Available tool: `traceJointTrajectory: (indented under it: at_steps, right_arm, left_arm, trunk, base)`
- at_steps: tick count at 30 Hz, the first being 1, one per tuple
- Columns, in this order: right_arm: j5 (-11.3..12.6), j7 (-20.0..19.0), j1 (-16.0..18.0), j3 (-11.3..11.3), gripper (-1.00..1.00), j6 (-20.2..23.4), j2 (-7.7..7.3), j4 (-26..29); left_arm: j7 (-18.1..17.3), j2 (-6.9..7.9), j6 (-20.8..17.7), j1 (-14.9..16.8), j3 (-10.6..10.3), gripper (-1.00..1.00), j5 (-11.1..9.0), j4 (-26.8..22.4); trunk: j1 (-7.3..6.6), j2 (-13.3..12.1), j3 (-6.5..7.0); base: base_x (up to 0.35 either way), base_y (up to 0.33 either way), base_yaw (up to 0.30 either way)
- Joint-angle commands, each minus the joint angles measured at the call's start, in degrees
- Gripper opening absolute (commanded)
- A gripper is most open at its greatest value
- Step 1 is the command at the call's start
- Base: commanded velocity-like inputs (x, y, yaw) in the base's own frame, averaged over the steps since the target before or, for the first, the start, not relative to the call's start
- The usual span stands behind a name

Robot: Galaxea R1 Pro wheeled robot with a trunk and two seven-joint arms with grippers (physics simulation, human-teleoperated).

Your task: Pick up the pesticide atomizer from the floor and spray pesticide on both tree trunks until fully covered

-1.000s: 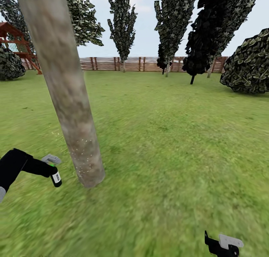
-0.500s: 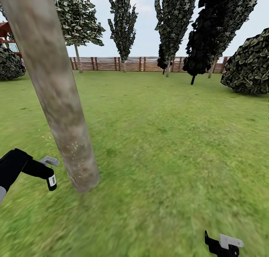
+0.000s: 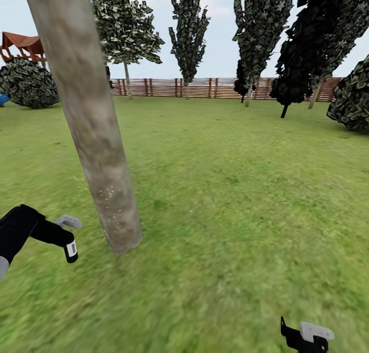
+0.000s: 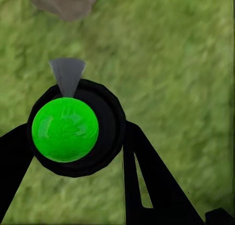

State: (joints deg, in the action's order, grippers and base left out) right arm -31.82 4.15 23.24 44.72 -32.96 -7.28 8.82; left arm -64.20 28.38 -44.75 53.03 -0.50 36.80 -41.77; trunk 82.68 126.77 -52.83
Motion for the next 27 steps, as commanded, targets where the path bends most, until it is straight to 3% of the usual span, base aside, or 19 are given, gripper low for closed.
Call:
traceJointTrajectory:
  at_steps: [1,22,27]
  right_arm:
    - [-0.61,0.42,0.05,0.19,1.0,-0.17,-0.01,-0.11]
    - [-0.61,0.42,0.05,0.19,1.0,-0.17,-0.01,-0.11]
    - [-0.61,0.42,0.05,0.19,1.0,-0.17,-0.01,-0.11]
  left_arm:
    - [-0.47,0.01,-0.42,0.06,-0.04,-1.0,0.38,-0.1]
    - [0.25,-0.39,-3.48,-0.09,0.34,-1.0,0.29,0.82]
    - [5.09,-1.39,-6.7,-0.12,0.49,-1.0,0.14,0.99]
  trunk:
    - [-0.01,0.03,-0.06]
    - [-0.01,0.03,-0.06]
    - [-0.01,0.03,-0.06]
  base:
    - [0.0,-0.274,0.044]
    - [0.036,-0.274,0.005]
    - [0.119,-0.274,0.209]
